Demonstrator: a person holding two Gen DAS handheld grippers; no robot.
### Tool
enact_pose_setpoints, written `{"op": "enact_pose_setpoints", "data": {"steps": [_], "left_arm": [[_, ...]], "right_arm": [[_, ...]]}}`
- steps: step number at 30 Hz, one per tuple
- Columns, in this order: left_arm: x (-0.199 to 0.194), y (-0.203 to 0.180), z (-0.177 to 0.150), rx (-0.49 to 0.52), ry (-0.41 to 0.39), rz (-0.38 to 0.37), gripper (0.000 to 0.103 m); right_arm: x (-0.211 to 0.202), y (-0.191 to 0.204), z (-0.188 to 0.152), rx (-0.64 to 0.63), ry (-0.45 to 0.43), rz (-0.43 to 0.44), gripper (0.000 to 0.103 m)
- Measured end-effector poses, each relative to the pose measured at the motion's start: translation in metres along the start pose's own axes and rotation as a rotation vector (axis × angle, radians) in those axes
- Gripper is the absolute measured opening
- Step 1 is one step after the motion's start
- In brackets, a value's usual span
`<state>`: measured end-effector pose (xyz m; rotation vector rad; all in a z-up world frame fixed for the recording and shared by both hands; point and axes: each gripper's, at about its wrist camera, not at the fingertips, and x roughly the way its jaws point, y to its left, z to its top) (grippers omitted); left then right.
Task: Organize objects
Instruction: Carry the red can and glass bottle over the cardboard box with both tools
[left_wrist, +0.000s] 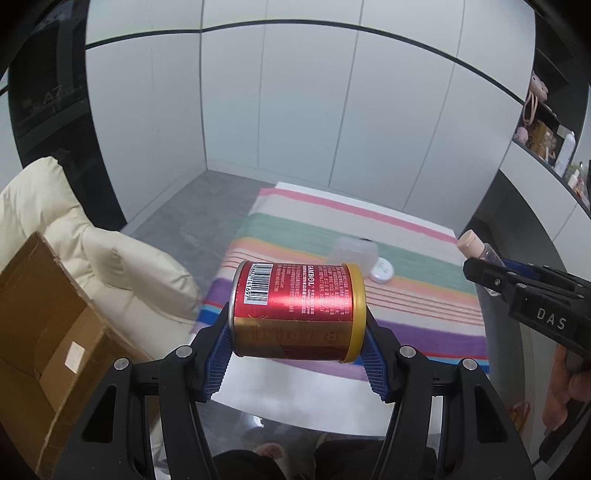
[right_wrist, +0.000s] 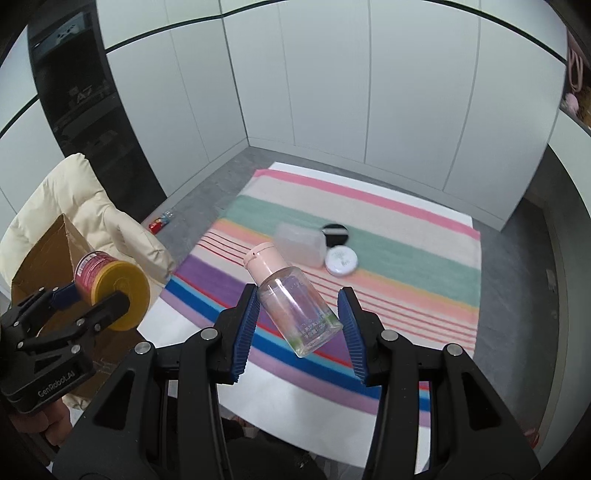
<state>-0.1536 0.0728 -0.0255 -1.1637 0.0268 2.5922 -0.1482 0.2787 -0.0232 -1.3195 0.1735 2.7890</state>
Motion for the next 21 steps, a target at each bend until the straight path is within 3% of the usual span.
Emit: {"op": "enact_pose_setpoints", "data": {"steps": [21], "left_arm": [[-0.028,0.113,-0.004,-0.15,-0.053,0.163,0.062]], "right_arm": [[0.026,0.11,0.023,-0.156,-0.016,0.11,0.046]]}}
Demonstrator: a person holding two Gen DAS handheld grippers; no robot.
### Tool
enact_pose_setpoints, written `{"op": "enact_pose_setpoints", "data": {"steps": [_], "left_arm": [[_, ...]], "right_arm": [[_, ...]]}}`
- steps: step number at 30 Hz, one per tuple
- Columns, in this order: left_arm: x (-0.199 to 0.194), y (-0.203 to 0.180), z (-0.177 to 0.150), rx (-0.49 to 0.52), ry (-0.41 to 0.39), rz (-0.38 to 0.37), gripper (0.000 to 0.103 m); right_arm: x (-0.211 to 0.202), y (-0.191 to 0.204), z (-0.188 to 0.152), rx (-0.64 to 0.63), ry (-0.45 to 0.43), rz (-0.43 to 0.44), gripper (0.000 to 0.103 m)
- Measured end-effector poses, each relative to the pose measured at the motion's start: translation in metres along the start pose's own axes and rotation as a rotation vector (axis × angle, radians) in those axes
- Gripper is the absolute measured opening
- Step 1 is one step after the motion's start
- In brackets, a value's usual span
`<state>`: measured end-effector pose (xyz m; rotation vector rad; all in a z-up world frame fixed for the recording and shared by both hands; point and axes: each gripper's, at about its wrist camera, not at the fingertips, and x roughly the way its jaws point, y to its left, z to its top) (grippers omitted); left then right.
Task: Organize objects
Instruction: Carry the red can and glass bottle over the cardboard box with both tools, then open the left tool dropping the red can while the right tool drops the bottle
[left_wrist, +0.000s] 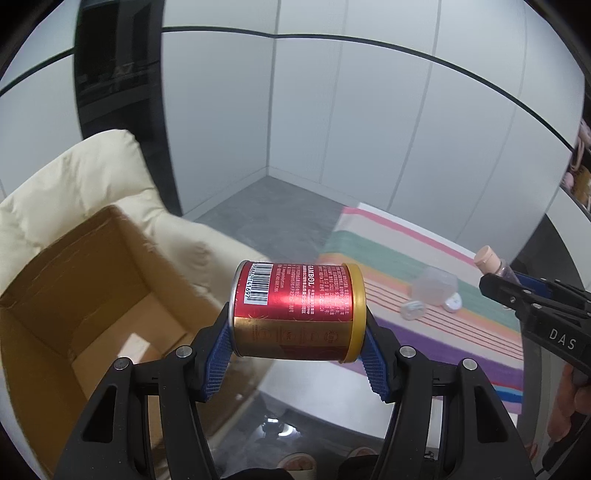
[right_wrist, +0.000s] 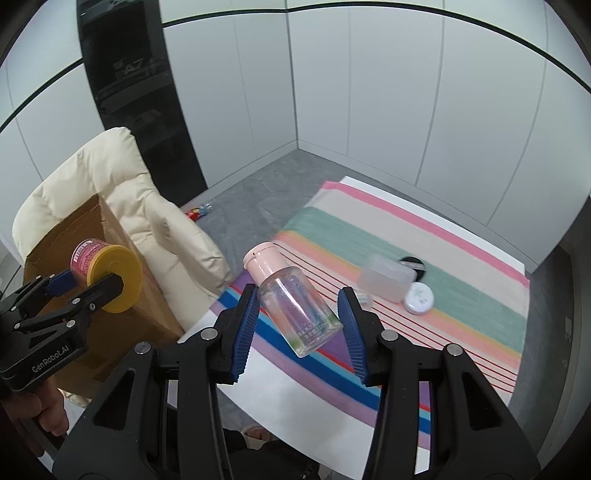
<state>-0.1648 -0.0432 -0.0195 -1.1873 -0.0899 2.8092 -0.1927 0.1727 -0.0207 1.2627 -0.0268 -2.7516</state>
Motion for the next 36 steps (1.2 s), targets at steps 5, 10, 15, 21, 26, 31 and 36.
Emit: {"op": "enact_pose_setpoints", "data": {"steps": [5,10,15,21,26,31,36], "left_arm": [[-0.005,0.025,-0.002,-0.024,-0.014,0.043,0.062],[-0.008,0.048,-0.007,-0.053,-0.009,0.084,0.063],[-0.011,0.06,-0.01,-0.055,-0.009,0.113,0.063],[-0.023,0.069,-0.014,-0.041,-0.047,0.158,0.097],[-0.031,0.078,-0.019,-0.036,-0.058,0.191,0.103],[-0.037,0.096,-0.026,-0.059,-0.05,0.22,0.103],[-0.045,0.115,-0.03,-0.084,-0.05,0.247,0.103]], "right_arm": [[0.004,0.025,0.005,-0.037,-0.002,0.036,0.046],[0.01,0.052,0.009,-0.08,-0.003,0.065,0.046],[0.014,0.071,0.011,-0.106,0.0,0.09,0.046],[0.018,0.095,0.015,-0.137,0.002,0.113,0.046],[0.022,0.117,0.018,-0.161,0.004,0.138,0.046],[0.026,0.142,0.02,-0.192,0.009,0.171,0.046],[0.028,0.167,0.02,-0.227,0.014,0.203,0.046]]}}
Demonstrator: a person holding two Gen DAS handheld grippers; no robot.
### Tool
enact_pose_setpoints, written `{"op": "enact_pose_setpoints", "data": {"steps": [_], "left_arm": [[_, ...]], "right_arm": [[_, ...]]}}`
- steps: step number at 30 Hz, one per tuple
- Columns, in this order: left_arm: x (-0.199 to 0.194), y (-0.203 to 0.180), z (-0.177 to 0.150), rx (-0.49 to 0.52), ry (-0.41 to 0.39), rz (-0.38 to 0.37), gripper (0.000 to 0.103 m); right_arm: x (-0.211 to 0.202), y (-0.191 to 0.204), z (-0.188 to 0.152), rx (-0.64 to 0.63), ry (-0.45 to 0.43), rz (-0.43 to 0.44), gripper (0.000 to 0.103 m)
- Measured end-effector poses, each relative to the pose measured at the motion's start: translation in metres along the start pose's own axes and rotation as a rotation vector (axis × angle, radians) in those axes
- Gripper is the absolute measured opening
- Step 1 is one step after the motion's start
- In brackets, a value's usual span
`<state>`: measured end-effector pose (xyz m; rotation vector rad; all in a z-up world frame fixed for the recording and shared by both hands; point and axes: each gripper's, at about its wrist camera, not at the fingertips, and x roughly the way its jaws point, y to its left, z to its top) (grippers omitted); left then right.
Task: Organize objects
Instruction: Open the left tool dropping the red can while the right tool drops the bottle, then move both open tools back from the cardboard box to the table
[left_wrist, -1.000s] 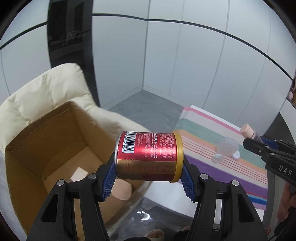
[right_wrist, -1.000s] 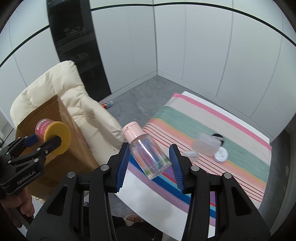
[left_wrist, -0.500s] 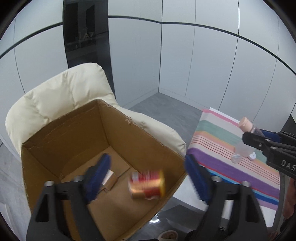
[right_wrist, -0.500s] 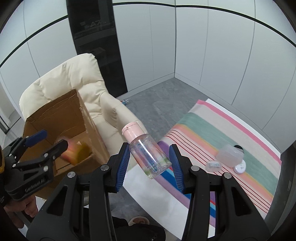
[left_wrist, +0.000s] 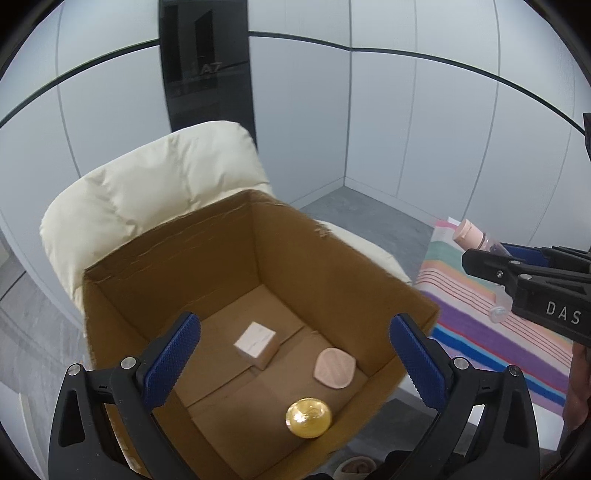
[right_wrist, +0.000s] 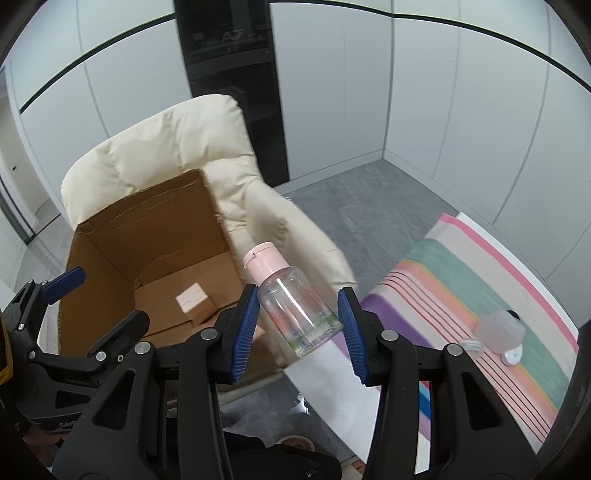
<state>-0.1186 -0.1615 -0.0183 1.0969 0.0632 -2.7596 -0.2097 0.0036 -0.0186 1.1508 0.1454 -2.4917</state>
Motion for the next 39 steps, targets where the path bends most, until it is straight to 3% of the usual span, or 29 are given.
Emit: {"op": "enact_pose_setpoints", "data": {"steps": [19,20,23,24,39], "left_arm": [[-0.008,0.075,-0.018,-0.108,0.026,0.079,0.103],[-0.009,0.077,-0.019,-0.112,0.027,0.083,0.103],[-0.008,0.083,-0.021,-0.123,0.032,0.09,0.103],[-0.008,0.085,-0.021,-0.126,0.034,0.091,0.103],[-0.001,0.073,-0.017,-0.125,0.04,0.075,0.103]], "right_arm": [[0.021,0.072,0.016,-0.069,0.004,0.091,0.047],[0.021,0.074,0.017,-0.069,-0.002,0.092,0.048],[0.02,0.079,0.019,-0.062,-0.016,0.093,0.074],[0.02,0.078,0.019,-0.055,-0.019,0.095,0.077],[0.022,0.059,0.015,-0.031,0.002,0.047,0.082]]}}
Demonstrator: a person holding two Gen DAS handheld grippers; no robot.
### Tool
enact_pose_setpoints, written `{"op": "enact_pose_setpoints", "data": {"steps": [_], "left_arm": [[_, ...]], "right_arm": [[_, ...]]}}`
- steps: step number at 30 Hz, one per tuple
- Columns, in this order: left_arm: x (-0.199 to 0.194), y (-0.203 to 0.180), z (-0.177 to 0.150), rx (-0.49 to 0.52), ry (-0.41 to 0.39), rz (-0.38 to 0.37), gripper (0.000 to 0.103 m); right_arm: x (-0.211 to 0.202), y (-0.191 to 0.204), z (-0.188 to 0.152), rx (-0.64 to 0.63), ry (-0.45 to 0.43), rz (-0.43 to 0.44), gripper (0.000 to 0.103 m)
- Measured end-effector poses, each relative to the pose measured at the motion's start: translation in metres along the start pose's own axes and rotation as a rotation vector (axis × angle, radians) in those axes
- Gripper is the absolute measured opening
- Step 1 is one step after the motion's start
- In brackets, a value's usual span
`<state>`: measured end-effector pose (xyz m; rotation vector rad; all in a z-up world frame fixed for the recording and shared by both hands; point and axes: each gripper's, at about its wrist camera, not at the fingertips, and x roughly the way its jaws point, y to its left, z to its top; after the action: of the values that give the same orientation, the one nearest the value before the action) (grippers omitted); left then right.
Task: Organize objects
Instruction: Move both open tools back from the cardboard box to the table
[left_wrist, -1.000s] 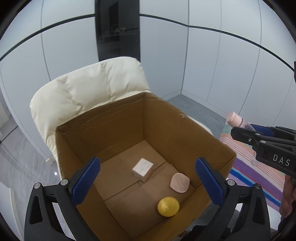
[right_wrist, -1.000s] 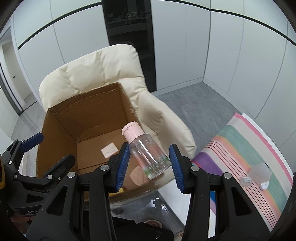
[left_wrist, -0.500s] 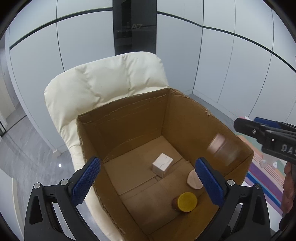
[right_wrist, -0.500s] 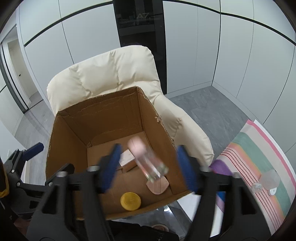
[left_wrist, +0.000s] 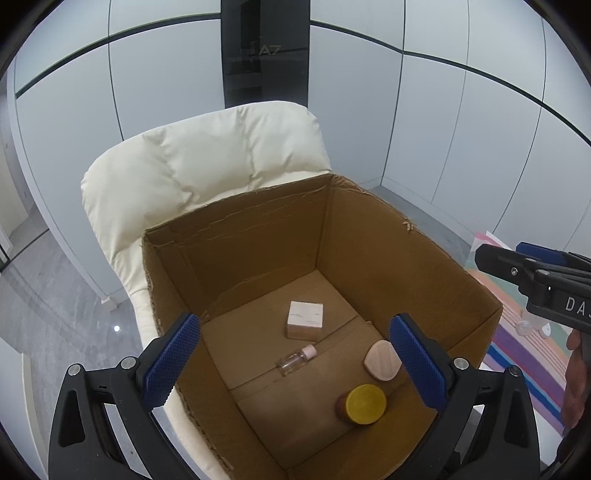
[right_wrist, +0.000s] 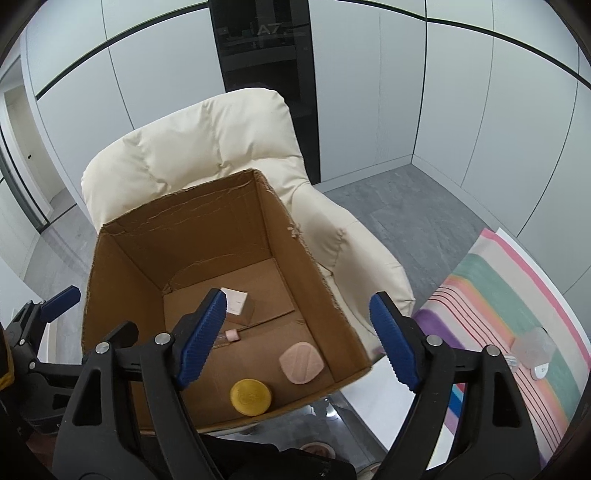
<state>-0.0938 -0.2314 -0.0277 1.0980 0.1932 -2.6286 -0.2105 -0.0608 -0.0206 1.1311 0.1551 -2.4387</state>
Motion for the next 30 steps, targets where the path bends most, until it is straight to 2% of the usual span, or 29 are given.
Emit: {"op": "enact_pose_setpoints", "data": {"steps": [5,9,15,17,30], "left_arm": [[0.004,-0.011,0.002,-0.004,0.01,-0.013,0.103],[0.007,-0.02,0.002,-0.003,0.015,-0.018,0.103],[0.009,-0.039,0.005,0.012,0.015,-0.029,0.103],[0.01,-0.045,0.005,0.016,0.014,-0.036,0.103],[0.01,-0.09,0.009,0.068,0.006,-0.08,0.103]], "right_arm": [[-0.003,-0.016,-0.004,0.015,0.009,-0.02,0.084],[-0.01,-0.028,-0.007,0.025,-0.004,-0.05,0.093],[-0.015,-0.049,-0.013,0.044,0.009,-0.095,0.098],[-0.017,-0.056,-0.014,0.053,0.008,-0.109,0.103],[-0.035,-0.099,-0.029,0.106,0.005,-0.175,0.103]]}}
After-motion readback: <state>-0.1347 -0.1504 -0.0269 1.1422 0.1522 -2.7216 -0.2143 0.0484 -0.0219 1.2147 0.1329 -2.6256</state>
